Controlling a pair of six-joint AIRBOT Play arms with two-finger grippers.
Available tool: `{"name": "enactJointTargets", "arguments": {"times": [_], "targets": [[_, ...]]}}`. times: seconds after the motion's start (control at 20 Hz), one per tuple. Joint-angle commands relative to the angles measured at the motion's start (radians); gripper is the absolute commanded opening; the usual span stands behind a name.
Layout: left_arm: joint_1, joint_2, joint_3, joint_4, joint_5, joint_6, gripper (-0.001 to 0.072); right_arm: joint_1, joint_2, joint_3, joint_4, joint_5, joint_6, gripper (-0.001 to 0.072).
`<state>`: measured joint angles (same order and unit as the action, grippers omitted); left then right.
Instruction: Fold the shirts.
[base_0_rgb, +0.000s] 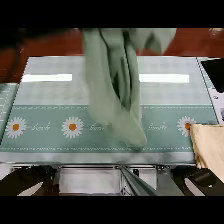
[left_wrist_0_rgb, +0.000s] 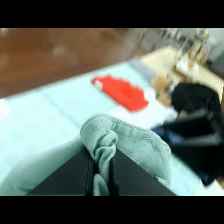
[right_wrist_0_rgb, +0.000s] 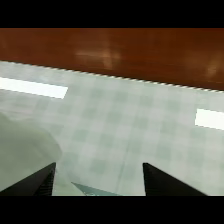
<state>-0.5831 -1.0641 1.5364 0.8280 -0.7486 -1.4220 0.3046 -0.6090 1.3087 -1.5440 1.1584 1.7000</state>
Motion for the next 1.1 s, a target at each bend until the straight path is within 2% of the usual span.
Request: {"name": "enactJointTargets", "arguments": {"times": [0.0,0.2,0.4,0.45,0.5,0.55,0.7,0.8,0.85,0.9,1.0,1.05], "targets": [[-0.043,0.045,-0.309,0.011,0.018,-0.003,0.0035,0.000,0.001,-0.023,0.002,0.027,0.003,0.0619],[0.102,0.104,-0.635,0.014,-0.032,-0.003,0.0036,0.000,0.001,-0.179,0.080,0.035,0.017,0.0619],[0.240,0.103,-0.832,0.022,-0.133,0.000,0.0055,0.000,-0.009,-0.430,0.201,-0.063,0.032,0.0619],[0.262,0.103,-0.854,0.061,-0.148,0.000,0.0251,0.000,-0.029,-0.486,0.222,-0.082,0.035,0.0619],[0.283,0.103,-0.863,0.121,-0.164,-0.004,0.0651,0.000,-0.053,-0.527,0.234,-0.098,0.034,0.0619],[0.317,0.103,-0.853,0.194,-0.207,-0.015,0.0705,-0.001,-0.091,-0.547,0.220,-0.103,0.034,0.0620],[0.493,0.109,-0.787,0.398,-0.438,-0.085,0.0704,-0.114,-0.177,-0.543,0.084,-0.053,0.031,0.0620],[0.618,0.136,-0.818,0.421,-0.521,-0.064,0.0703,-0.257,-0.205,-0.547,0.013,0.052,0.011,0.0620],[0.663,0.148,-0.856,0.372,-0.551,-0.029,0.0703,-0.328,-0.210,-0.562,0.025,0.102,-0.020,0.0620],[0.699,0.159,-0.909,0.259,-0.580,0.047,0.0702,-0.382,-0.210,-0.589,0.075,0.144,-0.050,0.0620],[0.721,0.165,-1.014,0.024,-0.632,0.208,0.0702,-0.426,-0.210,-0.654,0.237,0.207,-0.146,0.0620],[0.715,0.164,-1.056,-0.043,-0.634,0.272,0.0702,-0.423,-0.210,-0.689,0.316,0.211,-0.181,0.0620]]}}
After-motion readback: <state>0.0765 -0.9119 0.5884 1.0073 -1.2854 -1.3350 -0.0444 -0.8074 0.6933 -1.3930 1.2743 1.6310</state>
